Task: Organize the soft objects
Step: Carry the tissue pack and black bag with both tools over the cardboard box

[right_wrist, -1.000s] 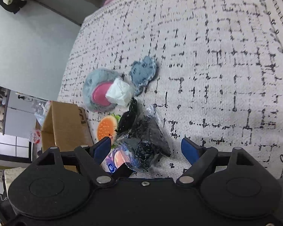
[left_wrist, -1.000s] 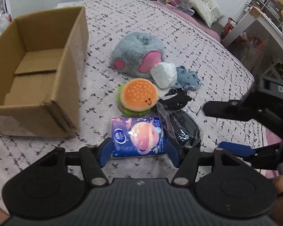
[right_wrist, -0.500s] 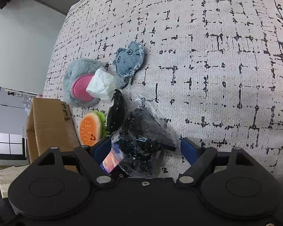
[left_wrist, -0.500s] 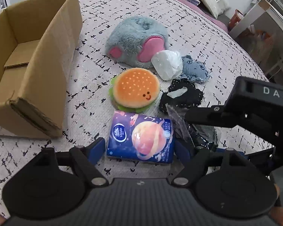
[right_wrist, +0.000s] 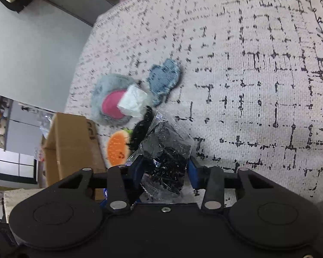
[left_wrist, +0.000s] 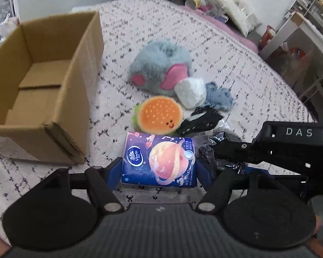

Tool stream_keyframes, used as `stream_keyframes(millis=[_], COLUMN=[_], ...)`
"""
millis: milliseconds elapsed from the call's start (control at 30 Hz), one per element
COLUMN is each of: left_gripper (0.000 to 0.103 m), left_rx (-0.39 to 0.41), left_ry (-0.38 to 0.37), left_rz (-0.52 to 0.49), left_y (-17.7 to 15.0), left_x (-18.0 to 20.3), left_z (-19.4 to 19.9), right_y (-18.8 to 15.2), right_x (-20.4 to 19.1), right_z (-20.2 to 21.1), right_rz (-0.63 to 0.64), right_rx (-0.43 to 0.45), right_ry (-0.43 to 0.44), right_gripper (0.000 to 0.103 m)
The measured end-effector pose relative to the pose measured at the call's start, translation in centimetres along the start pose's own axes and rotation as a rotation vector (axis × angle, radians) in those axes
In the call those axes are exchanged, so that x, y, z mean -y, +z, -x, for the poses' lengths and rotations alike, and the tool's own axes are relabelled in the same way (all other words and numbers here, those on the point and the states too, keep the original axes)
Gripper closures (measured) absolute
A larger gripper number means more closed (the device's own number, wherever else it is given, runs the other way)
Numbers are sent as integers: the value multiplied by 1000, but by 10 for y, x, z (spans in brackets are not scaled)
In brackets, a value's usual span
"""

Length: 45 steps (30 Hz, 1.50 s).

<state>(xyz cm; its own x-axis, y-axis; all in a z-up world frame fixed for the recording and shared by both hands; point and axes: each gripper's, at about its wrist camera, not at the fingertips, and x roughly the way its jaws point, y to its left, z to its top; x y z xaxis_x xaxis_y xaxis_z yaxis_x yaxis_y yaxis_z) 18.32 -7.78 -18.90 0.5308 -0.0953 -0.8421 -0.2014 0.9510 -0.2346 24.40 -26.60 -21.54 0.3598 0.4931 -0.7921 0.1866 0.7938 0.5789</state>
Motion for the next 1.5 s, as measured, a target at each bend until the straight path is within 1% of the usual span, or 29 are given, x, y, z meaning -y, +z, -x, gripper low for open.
stream_keyframes(millis=[200, 300, 433, 500, 567, 700, 867, 1033, 1333, 1500], left_gripper=[33, 33, 33, 33, 33, 33, 33, 33, 33, 33], left_rx=[49, 72, 94, 107, 123, 161, 200, 214, 267, 273], left_ry=[-9, -22, -33, -34, -35, -39, -49, -69, -78, -90], left_rz=[-7, -13, -8, -10, -11, -15, -19, -1, 5, 23], left_y=[2, 2, 2, 3, 4, 6, 6, 7, 13, 15], left_x=[2, 4, 4, 3, 2, -4, -12, -21, -40, -56], left_z=[27, 40, 54, 61, 69, 88, 109, 123, 148, 155], right_y=[-8, -14, -18, -23, -28, -40, -53, -61, -76, -84], right_x=[-5, -4, -4, -8, -12, -26, -42, -63, -85, -102], right_z=[21, 35, 54, 64, 72, 86, 101, 108, 113, 113], right_rz=[32, 51, 62, 75, 85, 133, 163, 193, 211, 240], right_rx=[71, 129, 186, 207, 210, 237, 271, 300, 332, 358], right_ry=[24, 51, 38, 19, 31, -5, 7, 8, 13, 21], right_gripper=[62, 62, 62, 62, 62, 62, 62, 62, 62, 62])
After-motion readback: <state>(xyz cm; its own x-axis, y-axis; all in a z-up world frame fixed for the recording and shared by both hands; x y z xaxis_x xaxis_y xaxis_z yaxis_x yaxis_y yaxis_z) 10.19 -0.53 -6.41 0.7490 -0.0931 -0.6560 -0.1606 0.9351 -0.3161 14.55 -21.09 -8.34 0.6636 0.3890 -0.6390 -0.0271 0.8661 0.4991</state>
